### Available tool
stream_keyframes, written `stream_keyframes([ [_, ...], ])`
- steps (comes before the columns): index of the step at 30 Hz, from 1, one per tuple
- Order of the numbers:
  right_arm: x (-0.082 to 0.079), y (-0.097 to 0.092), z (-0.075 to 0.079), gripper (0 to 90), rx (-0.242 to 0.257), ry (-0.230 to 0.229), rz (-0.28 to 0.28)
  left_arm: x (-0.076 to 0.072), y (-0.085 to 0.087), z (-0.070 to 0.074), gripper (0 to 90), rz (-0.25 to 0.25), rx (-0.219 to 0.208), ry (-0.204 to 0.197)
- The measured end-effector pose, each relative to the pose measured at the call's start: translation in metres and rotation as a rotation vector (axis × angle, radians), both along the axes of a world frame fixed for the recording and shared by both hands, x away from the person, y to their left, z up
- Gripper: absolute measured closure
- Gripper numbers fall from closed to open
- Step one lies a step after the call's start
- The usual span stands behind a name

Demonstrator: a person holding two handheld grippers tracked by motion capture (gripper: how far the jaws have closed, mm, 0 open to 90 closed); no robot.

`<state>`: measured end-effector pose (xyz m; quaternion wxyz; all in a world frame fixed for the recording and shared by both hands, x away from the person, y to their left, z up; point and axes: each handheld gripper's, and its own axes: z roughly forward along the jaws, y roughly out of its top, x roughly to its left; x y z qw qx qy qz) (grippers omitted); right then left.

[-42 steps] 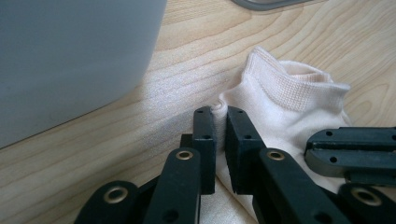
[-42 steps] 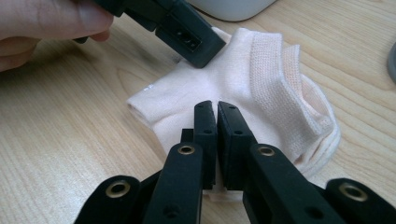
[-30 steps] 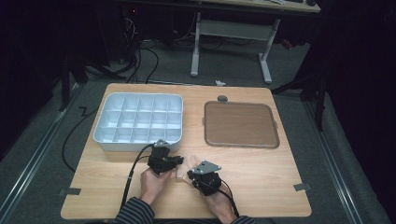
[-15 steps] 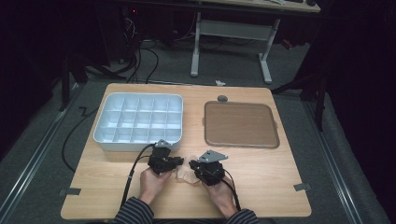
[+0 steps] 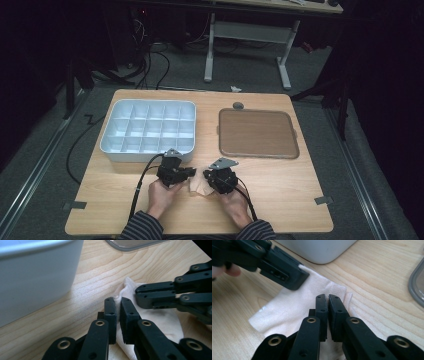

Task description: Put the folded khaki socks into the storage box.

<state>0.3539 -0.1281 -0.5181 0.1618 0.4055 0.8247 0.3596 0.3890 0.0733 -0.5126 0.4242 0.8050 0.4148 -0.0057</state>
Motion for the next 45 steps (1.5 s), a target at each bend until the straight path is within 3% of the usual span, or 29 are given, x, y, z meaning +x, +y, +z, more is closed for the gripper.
stream_keyframes([
  [15,0.003,0.005,-0.002,88.2,-0.018,0.007,0.025,-0.004,0.004,0.008,85.1,-0.028,-0.065,-0.034],
  [23,0.006,0.011,-0.001,88.8,-0.027,0.019,0.046,-0.004,-0.001,0.018,85.3,-0.055,-0.047,-0.067],
  [33,0.011,0.016,-0.001,89.3,-0.033,0.024,0.076,-0.003,-0.001,0.017,85.4,-0.037,-0.048,-0.063],
  [35,0.011,0.014,0.000,86.6,-0.018,0.031,0.072,-0.002,-0.001,0.017,85.5,-0.030,-0.040,-0.059],
  [36,0.011,0.012,0.001,85.3,-0.011,0.024,0.070,-0.002,-0.001,0.017,85.6,-0.012,-0.005,-0.059],
  [39,0.007,0.008,0.007,83.3,-0.003,-0.003,0.059,-0.003,0.001,0.017,85.7,-0.008,0.017,-0.059],
  [45,-0.001,-0.012,0.019,77.3,0.018,-0.030,0.010,-0.003,0.001,0.018,85.7,-0.004,0.019,-0.054],
])
